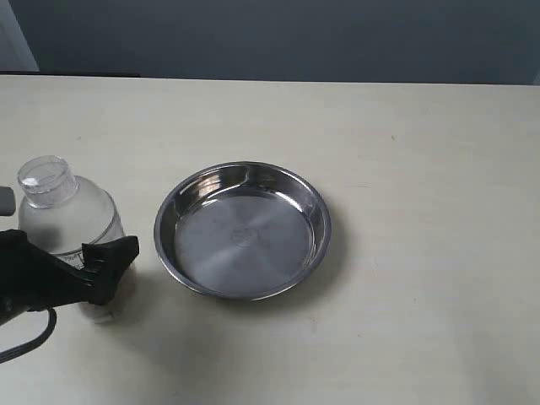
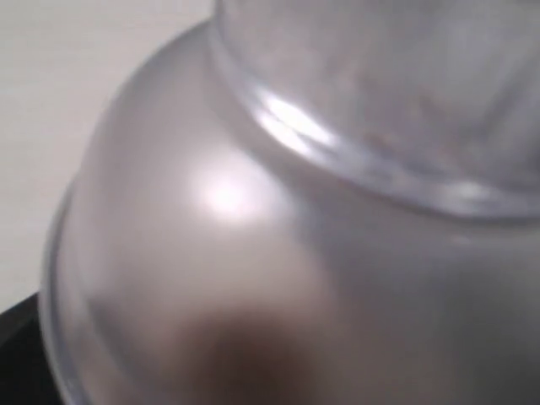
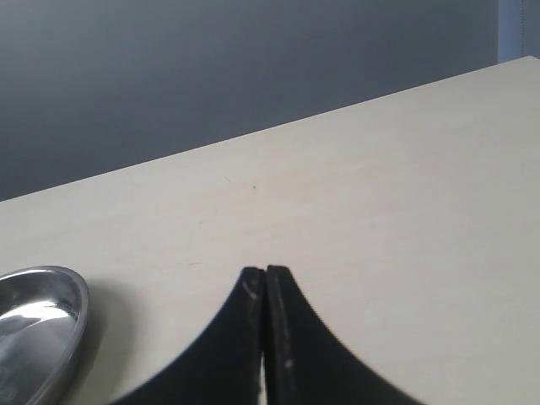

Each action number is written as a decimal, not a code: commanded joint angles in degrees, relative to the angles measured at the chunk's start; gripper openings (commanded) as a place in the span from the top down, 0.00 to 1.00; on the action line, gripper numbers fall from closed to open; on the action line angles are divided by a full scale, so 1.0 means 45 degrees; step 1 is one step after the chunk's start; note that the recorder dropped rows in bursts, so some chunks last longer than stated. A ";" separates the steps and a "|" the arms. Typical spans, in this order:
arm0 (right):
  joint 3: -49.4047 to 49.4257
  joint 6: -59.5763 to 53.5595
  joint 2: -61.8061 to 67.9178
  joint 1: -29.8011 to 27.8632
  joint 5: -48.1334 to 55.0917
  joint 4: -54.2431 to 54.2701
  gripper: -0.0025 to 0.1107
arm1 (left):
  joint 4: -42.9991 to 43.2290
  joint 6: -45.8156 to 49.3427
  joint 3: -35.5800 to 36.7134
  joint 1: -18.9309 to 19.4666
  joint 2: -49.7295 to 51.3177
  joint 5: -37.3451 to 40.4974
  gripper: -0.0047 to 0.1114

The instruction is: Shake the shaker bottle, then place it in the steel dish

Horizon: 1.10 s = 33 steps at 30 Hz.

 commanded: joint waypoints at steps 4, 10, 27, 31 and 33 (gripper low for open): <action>0.0008 -0.0035 -0.0063 -0.0039 -0.0135 -0.0016 0.98 | 0.0383 -0.0473 0.0064 -0.0089 0.1688 -0.1797 0.06; 0.0008 -0.0035 -0.0063 -0.0039 -0.0135 -0.0016 0.98 | 0.0352 -0.0703 0.0064 -0.0089 0.2504 -0.1750 0.06; 0.0008 -0.0035 -0.0063 -0.0039 -0.0135 -0.0016 0.98 | -0.0582 0.0369 0.0402 -0.0089 0.3256 -0.4853 0.30; 0.0008 -0.0035 -0.0063 -0.0039 -0.0135 -0.0016 0.98 | -0.0679 0.0323 -0.0066 -0.0089 0.4513 -0.4911 0.30; 0.0008 -0.0035 -0.0063 -0.0039 -0.0135 -0.0016 0.98 | -0.0260 0.0215 -0.0251 -0.0089 0.5039 -0.5297 0.30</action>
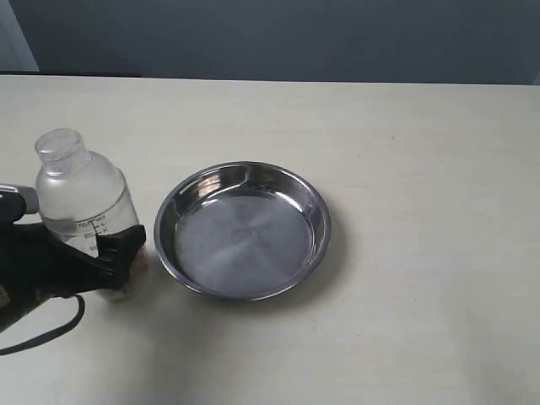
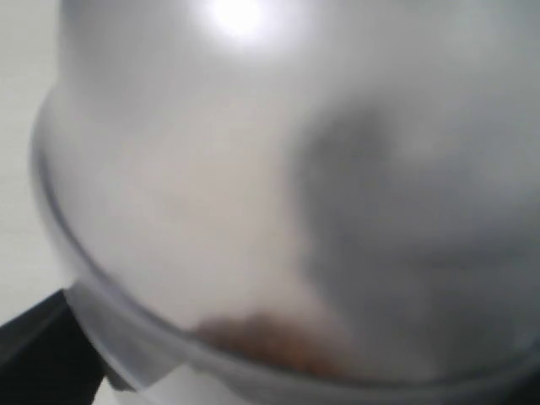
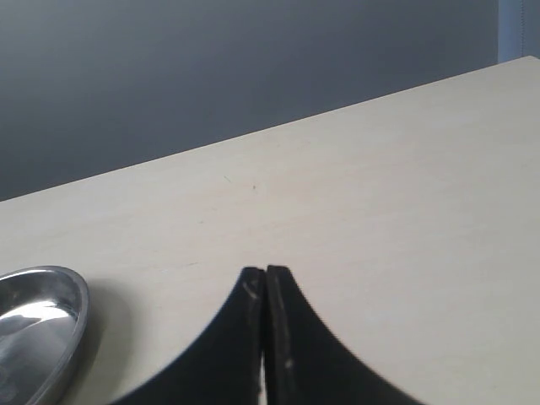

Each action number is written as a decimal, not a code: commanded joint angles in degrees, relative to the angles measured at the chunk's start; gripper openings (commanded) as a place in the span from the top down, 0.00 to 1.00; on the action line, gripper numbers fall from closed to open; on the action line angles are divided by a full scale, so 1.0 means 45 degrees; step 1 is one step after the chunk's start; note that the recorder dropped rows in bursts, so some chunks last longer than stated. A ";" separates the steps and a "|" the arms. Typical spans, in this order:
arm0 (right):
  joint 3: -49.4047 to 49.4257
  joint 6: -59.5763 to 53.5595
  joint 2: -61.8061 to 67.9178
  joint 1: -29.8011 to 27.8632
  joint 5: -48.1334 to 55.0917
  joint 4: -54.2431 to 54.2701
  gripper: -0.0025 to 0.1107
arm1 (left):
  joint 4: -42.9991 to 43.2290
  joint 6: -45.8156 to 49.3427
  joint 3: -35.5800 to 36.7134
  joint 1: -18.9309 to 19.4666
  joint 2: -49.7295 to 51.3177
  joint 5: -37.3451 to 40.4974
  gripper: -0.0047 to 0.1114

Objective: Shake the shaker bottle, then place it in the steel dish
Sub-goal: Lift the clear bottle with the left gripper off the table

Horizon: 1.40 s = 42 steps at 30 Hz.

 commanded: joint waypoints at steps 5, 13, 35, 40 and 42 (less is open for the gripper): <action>0.0008 -0.0035 -0.0063 -0.0039 -0.0135 -0.0016 0.98 | 0.0619 -0.0138 -0.0347 -0.0081 0.1261 -0.0865 0.30; 0.0008 -0.0035 -0.0063 -0.0039 -0.0135 -0.0016 0.98 | 0.1373 0.0114 -0.0347 -0.0081 0.1261 -0.0763 0.48; 0.0008 -0.0035 -0.0063 -0.0039 -0.0135 -0.0016 0.98 | 0.0672 0.1354 -0.0323 -0.0081 0.0180 0.0713 0.96; 0.0008 -0.0035 -0.0063 -0.0039 -0.0135 -0.0016 0.98 | -0.0142 0.2346 -0.0323 -0.0081 -0.1699 0.2187 0.96; 0.0008 -0.0035 -0.0063 -0.0039 -0.0135 -0.0016 0.98 | -0.0142 0.2315 -0.0323 -0.0081 -0.2380 0.2354 0.96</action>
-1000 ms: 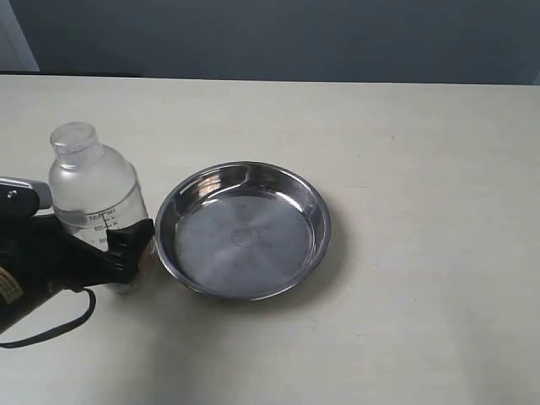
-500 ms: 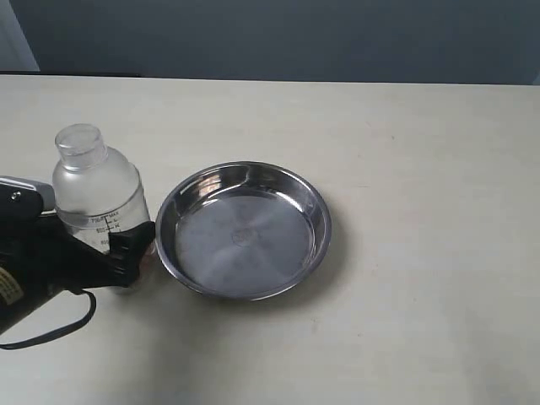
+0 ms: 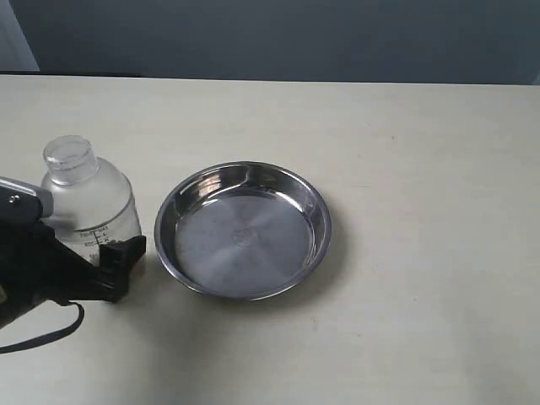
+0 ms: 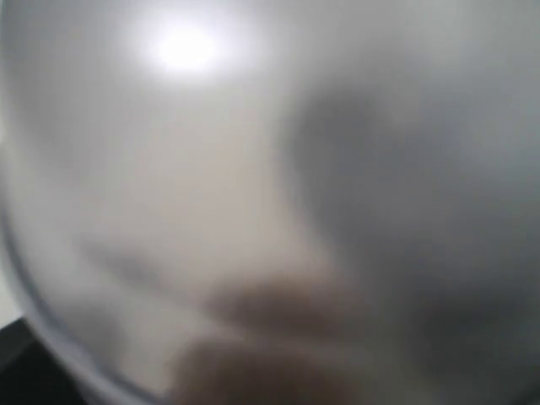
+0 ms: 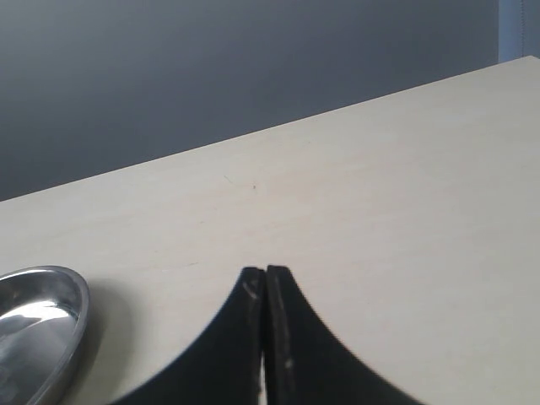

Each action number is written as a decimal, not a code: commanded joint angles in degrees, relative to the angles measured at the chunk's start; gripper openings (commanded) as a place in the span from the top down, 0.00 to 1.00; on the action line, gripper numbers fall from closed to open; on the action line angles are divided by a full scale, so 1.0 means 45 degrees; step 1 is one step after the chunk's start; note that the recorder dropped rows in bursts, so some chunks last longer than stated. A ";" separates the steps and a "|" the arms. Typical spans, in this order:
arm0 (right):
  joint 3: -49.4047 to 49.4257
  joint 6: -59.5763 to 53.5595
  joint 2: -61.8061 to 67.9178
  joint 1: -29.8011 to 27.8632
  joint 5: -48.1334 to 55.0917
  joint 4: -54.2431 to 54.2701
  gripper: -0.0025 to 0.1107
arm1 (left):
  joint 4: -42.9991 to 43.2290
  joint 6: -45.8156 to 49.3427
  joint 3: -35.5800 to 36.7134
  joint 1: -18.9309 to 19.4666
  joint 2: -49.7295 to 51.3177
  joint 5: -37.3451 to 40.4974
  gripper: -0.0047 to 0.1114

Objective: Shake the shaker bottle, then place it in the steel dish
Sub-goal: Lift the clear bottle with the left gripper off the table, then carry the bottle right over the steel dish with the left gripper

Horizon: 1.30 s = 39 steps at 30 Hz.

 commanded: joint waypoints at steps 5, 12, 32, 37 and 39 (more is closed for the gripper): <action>0.0008 -0.0035 -0.0063 -0.0039 -0.0135 -0.0016 0.98 | 0.0312 -0.0750 -0.0064 -0.0081 -0.2731 0.0953 0.96; 0.0008 -0.0035 -0.0063 -0.0039 -0.0135 -0.0016 0.98 | 0.1457 -0.1433 -0.1249 -0.0081 -0.4222 0.3818 0.96; 0.0008 -0.0035 -0.0063 -0.0039 -0.0135 -0.0016 0.98 | 0.8893 -0.7485 -0.4232 -0.0081 -0.4255 0.4458 0.96; 0.0008 -0.0035 -0.0063 -0.0039 -0.0135 -0.0016 0.98 | 0.8915 -0.7716 -0.5027 -0.0102 -0.4108 0.4695 0.96; 0.0008 -0.0035 -0.0063 -0.0039 -0.0135 -0.0016 0.98 | 0.9195 -0.8400 -0.4452 -0.0375 -0.3413 0.4970 0.96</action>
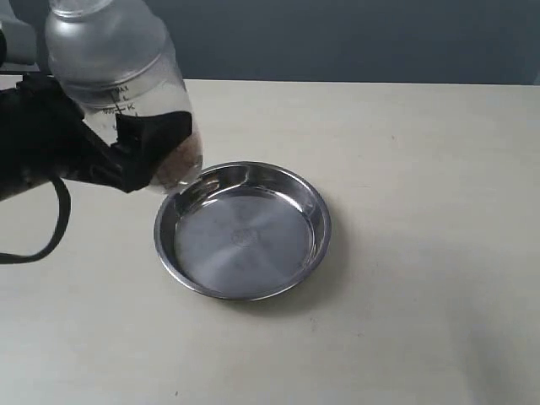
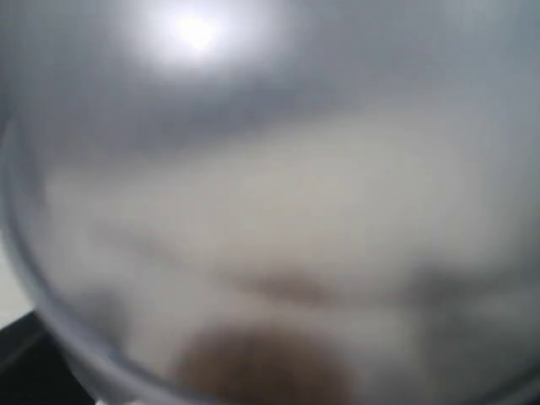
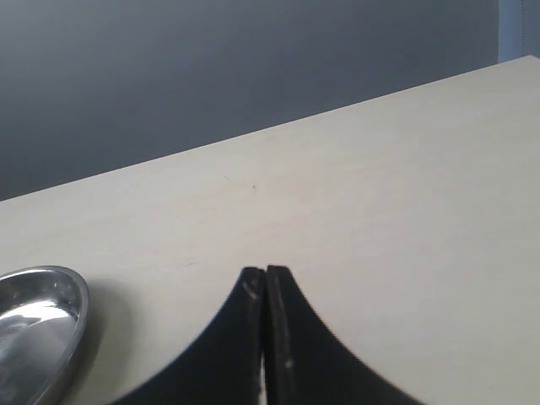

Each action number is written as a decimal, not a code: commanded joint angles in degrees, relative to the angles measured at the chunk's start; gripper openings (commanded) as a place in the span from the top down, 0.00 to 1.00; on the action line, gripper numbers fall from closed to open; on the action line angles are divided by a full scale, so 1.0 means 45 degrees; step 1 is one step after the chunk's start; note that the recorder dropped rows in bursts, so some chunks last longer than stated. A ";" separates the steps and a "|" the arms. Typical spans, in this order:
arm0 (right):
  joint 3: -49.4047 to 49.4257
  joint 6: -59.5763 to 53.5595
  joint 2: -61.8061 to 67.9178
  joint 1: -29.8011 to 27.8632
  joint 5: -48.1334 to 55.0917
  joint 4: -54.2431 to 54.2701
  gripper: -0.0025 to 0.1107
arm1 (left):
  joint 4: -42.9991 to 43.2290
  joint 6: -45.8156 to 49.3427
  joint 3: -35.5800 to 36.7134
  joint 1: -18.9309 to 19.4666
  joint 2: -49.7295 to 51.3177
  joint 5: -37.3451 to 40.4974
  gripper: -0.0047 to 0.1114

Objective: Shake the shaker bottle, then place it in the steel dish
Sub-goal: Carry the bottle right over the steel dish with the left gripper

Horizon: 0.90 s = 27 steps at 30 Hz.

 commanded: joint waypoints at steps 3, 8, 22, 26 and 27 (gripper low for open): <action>0.0008 -0.0035 -0.0063 -0.0039 -0.0135 -0.0016 0.98 | 0.0276 -0.1034 0.0892 -0.0528 0.2072 -0.0506 0.96; 0.0008 -0.0035 -0.0063 -0.0039 -0.0135 -0.0016 0.98 | 0.2164 -0.2033 -0.1455 -0.1150 0.1186 -0.0499 0.96; 0.0008 -0.0035 -0.0063 -0.0039 -0.0135 -0.0016 0.98 | 0.1724 -0.1262 -0.2355 -0.1547 0.2697 -0.1044 0.96; 0.0008 -0.0035 -0.0063 -0.0039 -0.0135 -0.0016 0.98 | 0.1087 -0.1052 -0.1593 -0.1547 0.4211 -0.1197 0.96; 0.0008 -0.0035 -0.0063 -0.0039 -0.0135 -0.0016 0.98 | 0.0932 -0.1195 -0.1624 -0.1547 0.5173 -0.1111 0.96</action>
